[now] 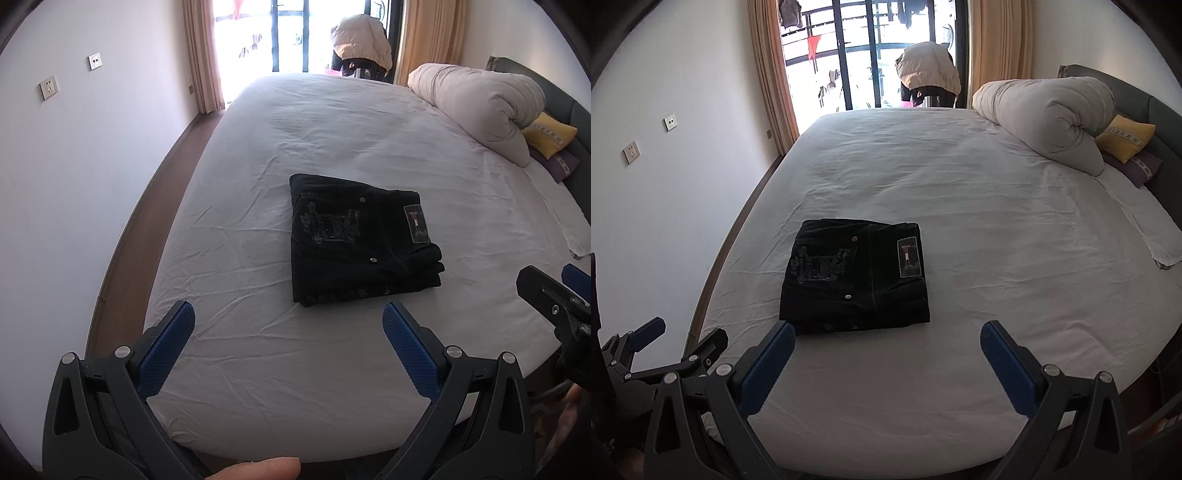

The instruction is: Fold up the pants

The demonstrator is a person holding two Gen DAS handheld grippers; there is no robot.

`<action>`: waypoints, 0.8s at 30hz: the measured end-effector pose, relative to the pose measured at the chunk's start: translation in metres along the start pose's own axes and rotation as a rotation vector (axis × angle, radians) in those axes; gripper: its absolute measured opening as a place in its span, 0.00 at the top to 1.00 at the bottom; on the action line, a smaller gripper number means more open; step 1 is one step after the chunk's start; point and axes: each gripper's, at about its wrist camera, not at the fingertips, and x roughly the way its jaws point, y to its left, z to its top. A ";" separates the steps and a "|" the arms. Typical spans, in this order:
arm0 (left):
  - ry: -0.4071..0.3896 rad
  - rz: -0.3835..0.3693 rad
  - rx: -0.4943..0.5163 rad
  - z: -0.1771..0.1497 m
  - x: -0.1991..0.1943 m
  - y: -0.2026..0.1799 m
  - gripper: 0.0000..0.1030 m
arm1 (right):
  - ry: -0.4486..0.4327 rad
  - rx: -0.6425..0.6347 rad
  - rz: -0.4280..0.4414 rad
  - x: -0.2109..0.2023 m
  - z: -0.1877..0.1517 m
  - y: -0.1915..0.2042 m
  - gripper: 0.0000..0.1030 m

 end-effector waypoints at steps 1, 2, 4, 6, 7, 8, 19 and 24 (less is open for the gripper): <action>0.000 0.000 0.000 0.000 0.000 0.000 0.00 | 0.001 -0.001 0.001 0.000 0.000 0.000 0.00; 0.000 -0.001 -0.001 0.000 0.000 0.000 0.00 | 0.000 -0.001 0.002 0.000 0.000 0.000 0.00; 0.000 0.001 -0.001 0.000 0.001 0.000 0.00 | -0.001 -0.001 0.003 0.000 -0.001 0.000 0.00; 0.000 -0.001 0.000 0.000 0.000 0.000 0.00 | 0.000 -0.002 0.004 0.000 0.000 0.000 0.00; 0.000 -0.001 -0.001 0.000 0.000 0.000 0.00 | 0.001 -0.002 0.004 0.000 -0.001 0.001 0.00; 0.001 -0.002 -0.002 0.000 0.001 0.000 0.00 | 0.001 -0.002 0.004 0.000 -0.001 0.000 0.00; 0.003 -0.003 0.001 -0.003 0.002 0.000 0.00 | 0.002 -0.003 0.004 0.000 -0.001 0.001 0.00; 0.005 -0.002 0.001 -0.004 0.003 -0.001 0.00 | 0.001 -0.002 0.004 -0.001 -0.001 0.002 0.00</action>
